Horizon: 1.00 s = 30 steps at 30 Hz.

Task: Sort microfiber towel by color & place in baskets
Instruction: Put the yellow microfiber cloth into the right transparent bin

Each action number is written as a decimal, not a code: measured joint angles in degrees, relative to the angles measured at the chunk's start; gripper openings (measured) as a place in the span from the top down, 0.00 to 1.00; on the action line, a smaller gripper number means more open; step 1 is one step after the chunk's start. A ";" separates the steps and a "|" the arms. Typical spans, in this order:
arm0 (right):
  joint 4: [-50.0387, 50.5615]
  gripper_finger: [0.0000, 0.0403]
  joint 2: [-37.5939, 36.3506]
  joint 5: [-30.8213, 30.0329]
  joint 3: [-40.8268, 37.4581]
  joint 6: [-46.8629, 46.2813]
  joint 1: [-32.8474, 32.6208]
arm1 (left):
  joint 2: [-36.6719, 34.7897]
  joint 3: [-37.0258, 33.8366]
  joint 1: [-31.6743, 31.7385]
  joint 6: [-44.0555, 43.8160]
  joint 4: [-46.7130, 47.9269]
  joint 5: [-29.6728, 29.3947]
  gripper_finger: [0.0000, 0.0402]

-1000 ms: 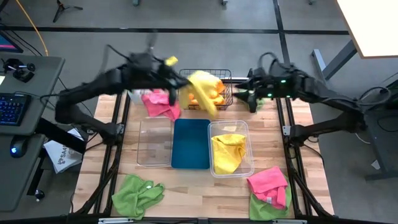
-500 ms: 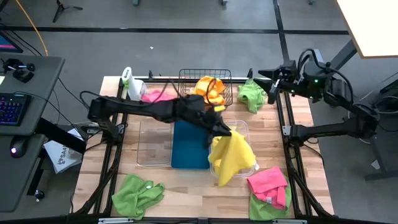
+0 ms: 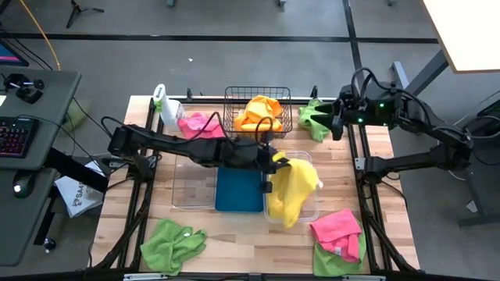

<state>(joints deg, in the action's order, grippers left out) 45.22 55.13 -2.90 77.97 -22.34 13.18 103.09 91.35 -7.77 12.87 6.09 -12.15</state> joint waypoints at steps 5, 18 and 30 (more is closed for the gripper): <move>-0.01 0.48 0.62 -0.04 -0.02 -3.06 -1.54 | 0.16 -0.09 -1.34 2.48 9.07 -10.02 1.00; -0.03 0.48 0.80 -0.13 -0.02 -3.31 -2.08 | 5.01 -0.02 -4.72 -8.74 -2.29 0.66 1.00; -0.03 0.48 1.48 -0.27 -0.04 -4.08 -2.08 | 12.04 -0.07 -0.51 -23.99 -0.48 6.82 1.00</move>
<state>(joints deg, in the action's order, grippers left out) 45.19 56.61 -3.17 77.93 -26.42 11.09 115.12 91.29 -8.28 -11.12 5.61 -5.33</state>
